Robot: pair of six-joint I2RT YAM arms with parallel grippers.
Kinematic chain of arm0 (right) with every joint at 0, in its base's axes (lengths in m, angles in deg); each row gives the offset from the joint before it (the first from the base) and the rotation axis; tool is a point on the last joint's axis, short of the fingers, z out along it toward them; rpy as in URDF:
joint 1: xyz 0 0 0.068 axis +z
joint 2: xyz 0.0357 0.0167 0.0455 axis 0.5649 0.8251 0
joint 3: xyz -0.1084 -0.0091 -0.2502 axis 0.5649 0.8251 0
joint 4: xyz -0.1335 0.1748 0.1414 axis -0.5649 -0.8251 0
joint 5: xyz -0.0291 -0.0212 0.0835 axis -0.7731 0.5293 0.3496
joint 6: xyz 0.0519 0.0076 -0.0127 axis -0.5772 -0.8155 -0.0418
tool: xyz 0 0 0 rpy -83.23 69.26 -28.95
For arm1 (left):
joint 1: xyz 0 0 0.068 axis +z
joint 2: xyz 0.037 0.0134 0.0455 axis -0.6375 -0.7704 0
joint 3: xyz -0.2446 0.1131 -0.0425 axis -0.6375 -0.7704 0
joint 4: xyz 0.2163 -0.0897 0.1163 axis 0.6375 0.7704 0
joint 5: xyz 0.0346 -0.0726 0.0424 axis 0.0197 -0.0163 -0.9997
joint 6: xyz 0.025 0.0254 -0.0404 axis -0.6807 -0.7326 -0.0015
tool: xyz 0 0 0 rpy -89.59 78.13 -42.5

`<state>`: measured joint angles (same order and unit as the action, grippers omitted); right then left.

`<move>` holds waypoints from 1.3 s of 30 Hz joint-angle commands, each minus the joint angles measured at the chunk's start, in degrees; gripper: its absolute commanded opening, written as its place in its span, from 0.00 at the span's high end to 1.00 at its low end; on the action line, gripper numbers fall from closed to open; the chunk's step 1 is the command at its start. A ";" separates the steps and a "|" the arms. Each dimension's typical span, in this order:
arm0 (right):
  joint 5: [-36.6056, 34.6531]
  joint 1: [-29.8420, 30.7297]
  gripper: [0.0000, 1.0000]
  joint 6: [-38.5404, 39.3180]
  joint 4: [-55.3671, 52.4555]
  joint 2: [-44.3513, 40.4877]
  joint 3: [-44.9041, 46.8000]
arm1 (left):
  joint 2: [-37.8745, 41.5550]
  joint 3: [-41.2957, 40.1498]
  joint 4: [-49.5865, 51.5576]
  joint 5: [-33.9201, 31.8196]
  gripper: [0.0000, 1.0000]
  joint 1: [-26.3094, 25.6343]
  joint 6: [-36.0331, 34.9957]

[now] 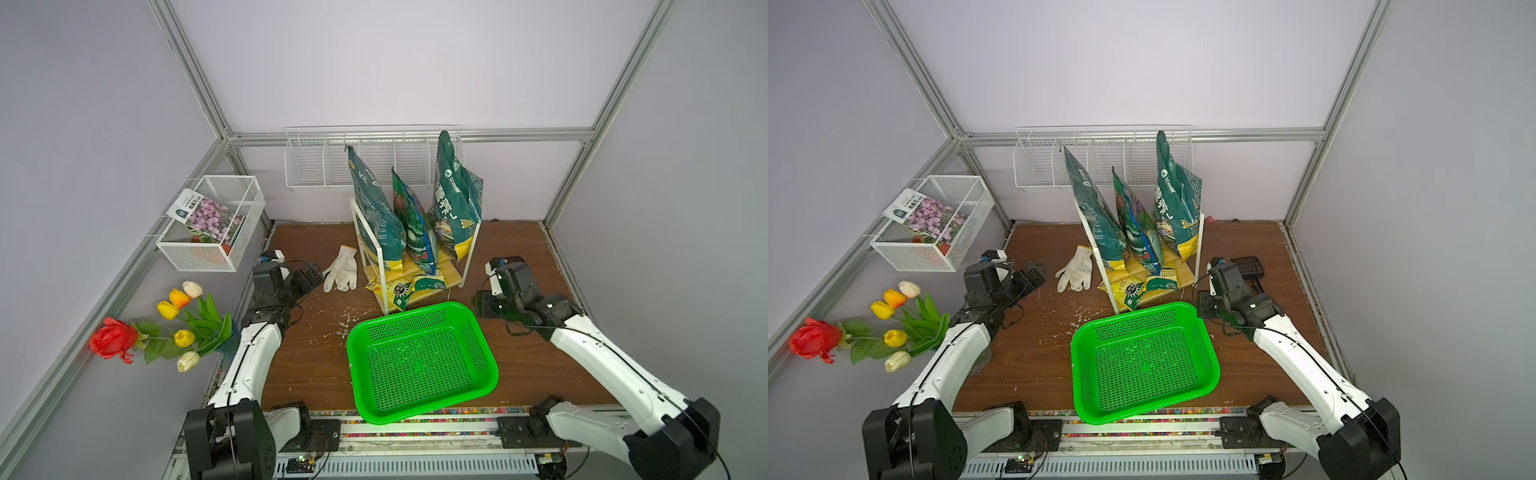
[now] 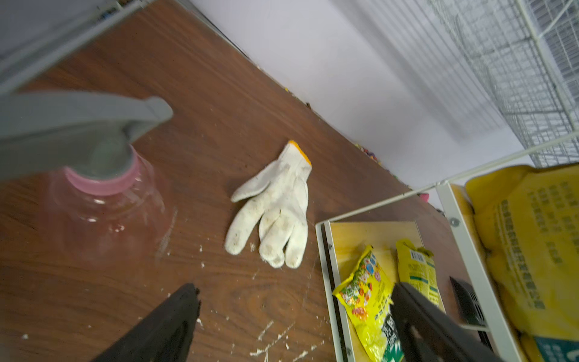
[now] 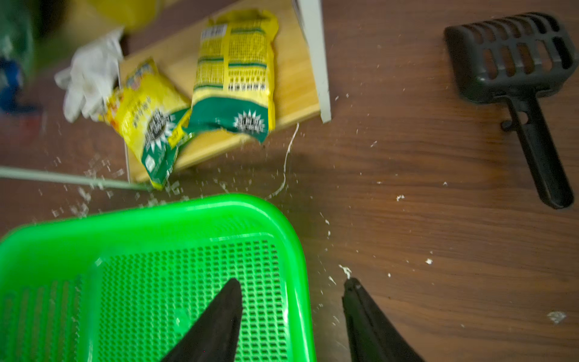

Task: Take down the fertilizer bag from the shelf
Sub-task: Move the storage box to the center of the board.

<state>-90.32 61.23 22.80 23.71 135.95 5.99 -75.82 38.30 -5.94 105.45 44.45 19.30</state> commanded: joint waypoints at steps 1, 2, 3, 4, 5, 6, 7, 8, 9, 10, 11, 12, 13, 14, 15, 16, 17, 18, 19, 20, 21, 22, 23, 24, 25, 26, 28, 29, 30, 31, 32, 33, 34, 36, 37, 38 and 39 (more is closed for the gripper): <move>3.53 0.93 0.56 -3.20 -2.70 0.41 3.28 | -0.73 0.24 -1.13 4.81 0.00 -0.14 -0.69; 3.93 1.24 0.56 -3.33 -2.29 1.08 3.82 | -0.89 0.69 -0.28 3.82 0.00 -0.16 -0.75; 4.02 1.73 0.57 -3.47 -1.84 1.77 4.37 | -0.86 1.03 0.49 3.29 0.00 -0.10 -1.09; 3.94 1.97 0.58 -3.62 -1.99 2.51 4.64 | -0.59 1.07 0.64 3.45 0.00 -0.14 -1.15; 3.93 2.05 0.58 -3.76 -2.47 3.05 4.69 | -0.28 0.79 0.51 3.45 0.00 -0.17 -1.08; 4.10 2.07 0.58 -3.80 -2.89 3.79 4.69 | 0.04 0.33 0.16 3.53 0.00 -0.12 -0.95; 4.30 2.11 0.57 -3.72 -2.88 4.35 4.88 | 0.41 -0.02 -0.16 3.56 0.00 -0.10 -0.80; 4.36 2.14 0.58 -3.73 -2.58 4.81 5.10 | 0.55 -0.18 -0.43 3.66 0.00 -0.13 -0.71; 4.58 2.17 0.57 -3.61 -2.11 5.27 5.45 | 0.66 -0.27 -0.65 3.80 0.00 -0.20 -0.54; 4.60 2.39 0.58 -3.52 -1.53 5.57 5.86 | 0.54 -0.27 -0.79 3.93 0.00 -0.18 -0.41; 4.29 2.41 0.58 -3.52 -1.30 5.77 6.13 | 0.49 -0.22 -0.88 4.16 0.00 -0.19 -0.37; 3.90 2.36 0.58 -3.53 -0.96 6.02 6.50 | 0.38 -0.18 -0.87 4.36 0.00 -0.17 -0.29; 3.61 2.44 0.58 -3.53 -0.65 6.23 6.82 | 0.28 -0.18 -0.78 4.48 0.00 -0.14 -0.27; 3.33 2.43 0.59 -3.40 -0.36 6.28 7.17 | 0.36 -0.22 -0.83 4.63 0.00 -0.15 -0.19; 2.85 2.37 0.60 -3.23 -0.07 6.53 7.44 | 0.38 -0.28 -0.90 4.67 0.00 -0.19 -0.18; 2.10 2.42 0.62 -2.85 0.06 6.74 7.69 | 0.37 -0.31 -1.02 4.65 0.00 -0.12 -0.23; 1.47 2.47 0.64 -2.60 0.23 6.89 7.84 | 0.41 -0.38 -1.11 4.64 0.00 -0.18 -0.10; 1.06 2.44 0.65 -2.13 0.59 7.11 7.94 | 0.36 -0.50 -1.23 4.71 0.00 -0.11 -0.09; 0.75 2.41 0.67 -1.70 0.89 7.39 8.03 | 0.38 -0.45 -1.27 4.64 0.00 -0.14 -0.10; 0.39 2.42 0.71 -1.30 0.97 7.65 7.87 | 0.34 -0.49 -1.30 4.73 0.00 -0.15 -0.09; -0.16 2.51 0.76 -0.73 0.95 8.02 7.58 | 0.36 -0.46 -1.35 4.86 0.00 -0.16 -0.05; -0.99 2.45 0.80 -0.34 0.19 8.34 6.88 | 0.32 -0.59 -1.27 4.90 0.00 -0.16 -0.09; -1.77 2.35 0.83 0.08 -0.44 8.64 6.28 | 0.36 -0.55 -1.28 4.93 0.00 -0.12 -0.09; -2.59 2.36 0.83 0.55 -0.95 8.97 5.66 | 0.43 -0.53 -1.24 4.97 0.00 -0.18 -0.10; -3.61 2.43 0.83 0.87 -1.71 9.37 4.89 | 0.47 -0.53 -1.39 5.00 0.00 -0.18 -0.06; -4.33 2.36 0.83 1.81 -2.19 9.70 4.25 | 0.52 -0.53 -1.47 5.05 0.00 -0.15 -0.07; -6.28 2.29 0.83 4.72 -3.79 10.80 2.50 | 0.44 -0.55 -1.58 5.03 0.00 -0.18 -0.01; -6.98 2.18 0.83 6.22 -4.35 11.38 1.71 | 0.46 -0.56 -1.59 5.05 0.00 -0.18 0.06; -7.77 1.97 0.83 7.89 -4.88 12.04 0.85 | 0.53 -0.62 -1.67 5.06 0.00 -0.18 0.08; -8.08 1.68 0.83 9.58 -5.22 12.77 -0.05 | 0.54 -0.62 -1.68 5.10 0.00 -0.18 0.11; -8.28 1.16 0.83 10.88 -5.23 13.33 -0.66 | 0.53 -0.62 -1.67 5.15 0.00 -0.12 0.08; -8.14 0.36 0.83 12.27 -5.23 13.99 -1.22 | 0.63 -0.62 -1.71 5.23 0.00 -0.11 0.04; -7.77 -0.79 0.83 13.24 -5.36 14.70 -1.90 | 0.69 -0.63 -1.77 5.31 0.00 -0.15 0.01; -6.46 -3.49 0.82 14.92 -5.06 15.61 -2.54 | 0.95 -0.69 -1.66 5.31 0.00 -0.18 0.09; -5.85 -4.89 0.81 15.73 -4.84 15.90 -2.75 | 1.14 -0.80 -1.66 5.18 0.00 -0.18 0.04; -5.58 -6.02 0.81 16.39 -4.71 16.06 -2.86 | 1.31 -0.80 -1.70 5.25 0.00 -0.18 -0.01; -5.67 -7.16 0.81 17.13 -4.89 16.30 -3.02 | 1.41 -0.91 -1.69 5.12 0.00 -0.13 0.02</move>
<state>-92.55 56.81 35.94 20.65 151.40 4.00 -75.69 38.30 -6.34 109.98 44.45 19.30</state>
